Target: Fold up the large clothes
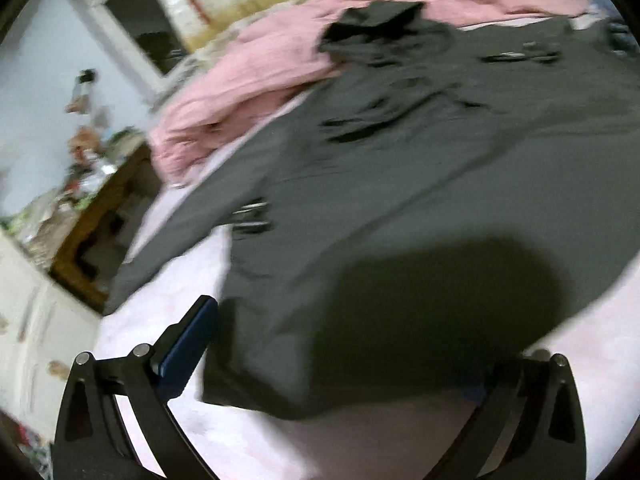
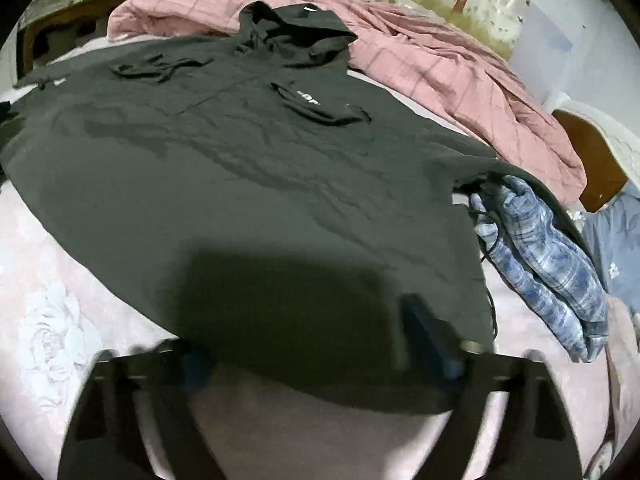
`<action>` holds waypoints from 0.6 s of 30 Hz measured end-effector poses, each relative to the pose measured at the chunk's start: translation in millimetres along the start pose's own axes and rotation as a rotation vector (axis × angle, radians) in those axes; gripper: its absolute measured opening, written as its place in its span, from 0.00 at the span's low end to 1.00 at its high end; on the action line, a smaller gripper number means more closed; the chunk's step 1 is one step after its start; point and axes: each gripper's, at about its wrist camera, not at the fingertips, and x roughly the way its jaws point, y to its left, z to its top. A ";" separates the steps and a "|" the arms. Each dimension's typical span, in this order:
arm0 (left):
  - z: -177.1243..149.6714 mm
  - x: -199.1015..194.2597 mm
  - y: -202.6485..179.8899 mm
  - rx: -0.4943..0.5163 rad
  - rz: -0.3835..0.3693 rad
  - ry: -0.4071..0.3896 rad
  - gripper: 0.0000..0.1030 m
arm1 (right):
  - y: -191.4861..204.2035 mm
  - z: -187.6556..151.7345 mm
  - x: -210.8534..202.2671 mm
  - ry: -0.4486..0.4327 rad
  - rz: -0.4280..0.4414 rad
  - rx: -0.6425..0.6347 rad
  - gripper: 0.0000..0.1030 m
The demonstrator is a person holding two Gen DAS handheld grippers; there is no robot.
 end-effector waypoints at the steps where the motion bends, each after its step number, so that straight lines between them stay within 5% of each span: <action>1: -1.1 4.2 3.6 -0.012 0.035 0.007 0.68 | -0.2 -2.6 -1.3 -0.001 -0.015 -0.001 0.52; 3: -4.5 10.7 8.7 -0.026 0.066 0.036 0.29 | -4.4 -4.6 0.1 0.010 -0.060 0.023 0.24; 4: -5.2 12.5 10.9 -0.033 0.064 0.035 0.27 | -5.5 -5.3 0.6 0.015 -0.070 0.026 0.17; 8: -3.7 1.4 21.1 -0.063 0.030 0.011 0.27 | -12.3 -0.8 -5.7 -0.005 -0.071 0.051 0.15; 11: 0.5 -1.6 35.5 -0.133 -0.058 0.024 0.37 | -30.7 5.5 -13.3 -0.004 0.022 0.104 0.16; 15: 12.2 -2.2 57.5 -0.237 -0.142 0.027 0.62 | -62.4 17.5 -10.7 0.036 0.208 0.194 0.20; 17: 17.0 -1.3 68.1 -0.289 -0.214 0.021 0.62 | -74.9 17.2 -9.5 0.035 0.284 0.238 0.24; 18: 20.0 0.2 71.4 -0.300 -0.243 0.020 0.54 | -76.2 16.1 -9.4 0.036 0.299 0.245 0.25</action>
